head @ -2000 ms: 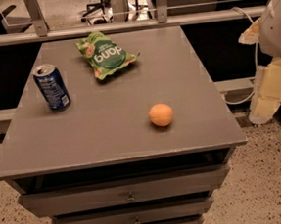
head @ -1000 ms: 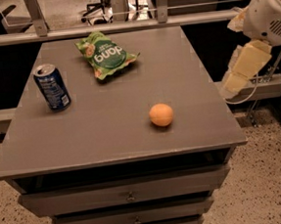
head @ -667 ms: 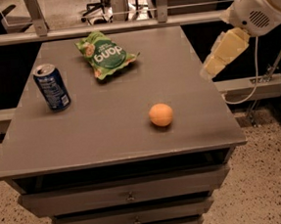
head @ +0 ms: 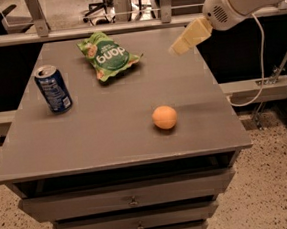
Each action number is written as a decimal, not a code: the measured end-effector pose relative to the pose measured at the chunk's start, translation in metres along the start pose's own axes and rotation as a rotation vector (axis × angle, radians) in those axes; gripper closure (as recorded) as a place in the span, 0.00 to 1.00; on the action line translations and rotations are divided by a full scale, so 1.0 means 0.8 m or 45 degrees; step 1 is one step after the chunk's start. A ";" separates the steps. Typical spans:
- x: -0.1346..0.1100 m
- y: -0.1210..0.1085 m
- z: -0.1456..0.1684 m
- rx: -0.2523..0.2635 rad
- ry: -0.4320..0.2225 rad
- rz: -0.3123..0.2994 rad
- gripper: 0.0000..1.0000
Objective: Move green rice chip bag near orange
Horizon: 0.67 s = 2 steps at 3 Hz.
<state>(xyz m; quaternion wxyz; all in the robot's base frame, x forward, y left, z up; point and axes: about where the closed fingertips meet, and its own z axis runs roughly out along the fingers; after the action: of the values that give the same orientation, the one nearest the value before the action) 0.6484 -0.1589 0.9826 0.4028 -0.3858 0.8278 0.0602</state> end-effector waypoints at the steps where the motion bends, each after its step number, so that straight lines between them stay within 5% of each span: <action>1: -0.040 -0.010 0.062 0.024 -0.110 0.157 0.00; 2: -0.066 -0.006 0.100 0.001 -0.145 0.211 0.00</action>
Offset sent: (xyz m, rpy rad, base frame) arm 0.1034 0.0908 -0.0198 0.2477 -0.0050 -0.1047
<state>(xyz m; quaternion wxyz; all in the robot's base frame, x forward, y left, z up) 0.7212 -0.0981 0.9678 0.4430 -0.3119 0.8326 0.1149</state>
